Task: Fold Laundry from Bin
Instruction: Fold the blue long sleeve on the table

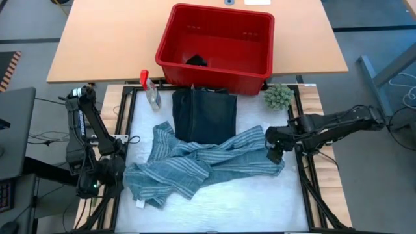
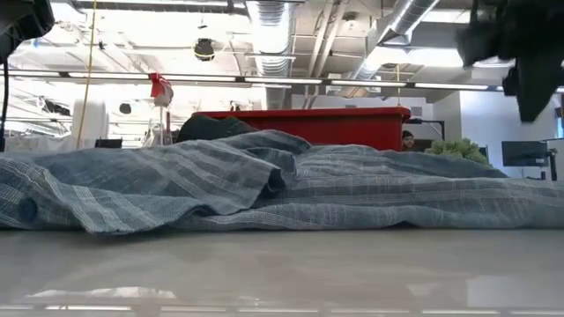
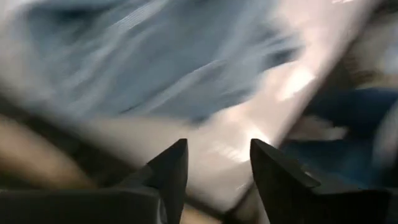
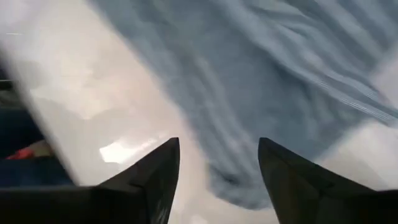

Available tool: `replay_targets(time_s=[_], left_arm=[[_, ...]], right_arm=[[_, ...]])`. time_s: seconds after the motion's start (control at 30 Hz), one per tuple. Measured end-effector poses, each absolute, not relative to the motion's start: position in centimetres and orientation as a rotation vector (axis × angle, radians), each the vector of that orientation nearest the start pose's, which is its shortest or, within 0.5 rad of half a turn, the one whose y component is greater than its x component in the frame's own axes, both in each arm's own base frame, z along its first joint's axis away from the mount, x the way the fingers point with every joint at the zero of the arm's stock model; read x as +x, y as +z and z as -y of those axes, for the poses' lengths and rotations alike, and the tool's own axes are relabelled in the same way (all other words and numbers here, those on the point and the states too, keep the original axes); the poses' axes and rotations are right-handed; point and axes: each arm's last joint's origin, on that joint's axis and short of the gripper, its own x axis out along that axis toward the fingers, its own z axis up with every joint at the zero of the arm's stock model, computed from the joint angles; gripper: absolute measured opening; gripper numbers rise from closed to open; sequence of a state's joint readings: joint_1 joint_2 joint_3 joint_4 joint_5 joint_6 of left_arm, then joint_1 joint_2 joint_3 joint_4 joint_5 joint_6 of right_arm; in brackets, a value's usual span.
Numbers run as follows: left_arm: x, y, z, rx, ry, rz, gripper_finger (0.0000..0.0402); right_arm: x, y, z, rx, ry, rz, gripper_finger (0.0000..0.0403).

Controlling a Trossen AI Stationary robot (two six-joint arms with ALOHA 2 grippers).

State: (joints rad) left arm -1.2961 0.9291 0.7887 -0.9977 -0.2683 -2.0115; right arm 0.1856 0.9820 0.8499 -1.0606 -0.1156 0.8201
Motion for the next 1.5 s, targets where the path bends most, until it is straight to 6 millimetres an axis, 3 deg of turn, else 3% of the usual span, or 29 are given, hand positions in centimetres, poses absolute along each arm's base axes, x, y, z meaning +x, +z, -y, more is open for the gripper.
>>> replay_targets(time_s=[0.13, 0.23, 0.57, 0.7, 1.03, 1.2, 1.37, 1.5], left_arm=[[6.0, 26.3, 15.5, -0.953, 0.091, -0.935, 0.0171], [7.4, 25.9, 16.1, -0.873, 0.103, -0.830, 0.0168], [12.5, 21.8, 16.5, -0.556, 0.256, -1.014, 0.0158], [13.2, 20.2, 17.0, -0.459, 0.222, -1.190, 0.0158], [14.1, 18.0, 17.5, -0.396, 0.303, -1.243, 0.0158], [14.4, 17.1, 17.8, -0.397, 0.356, -1.255, 0.0140], [14.5, 17.1, 18.2, -0.439, 0.323, -1.274, 0.0023], [14.1, 19.1, 18.1, -0.481, 0.273, -1.266, 0.0003]], right_arm=[[16.0, 27.1, -5.7, 0.602, -0.107, -1.110, 0.0248], [16.1, 26.2, -7.2, 0.494, -0.112, -1.093, 0.0248], [18.9, 22.0, -9.4, 0.305, -0.191, -1.222, 0.0248], [20.1, 20.4, -9.8, 0.235, -0.178, -1.263, 0.0248], [21.7, 17.3, -10.7, 0.111, -0.137, -1.352, 0.0237], [22.3, 15.9, -10.5, 0.067, -0.131, -1.416, 0.0175], [21.9, 16.9, -10.5, 0.131, -0.035, -1.426, 0.0026], [20.9, 20.0, -10.1, 0.175, -0.042, -1.426, 0.0027]])
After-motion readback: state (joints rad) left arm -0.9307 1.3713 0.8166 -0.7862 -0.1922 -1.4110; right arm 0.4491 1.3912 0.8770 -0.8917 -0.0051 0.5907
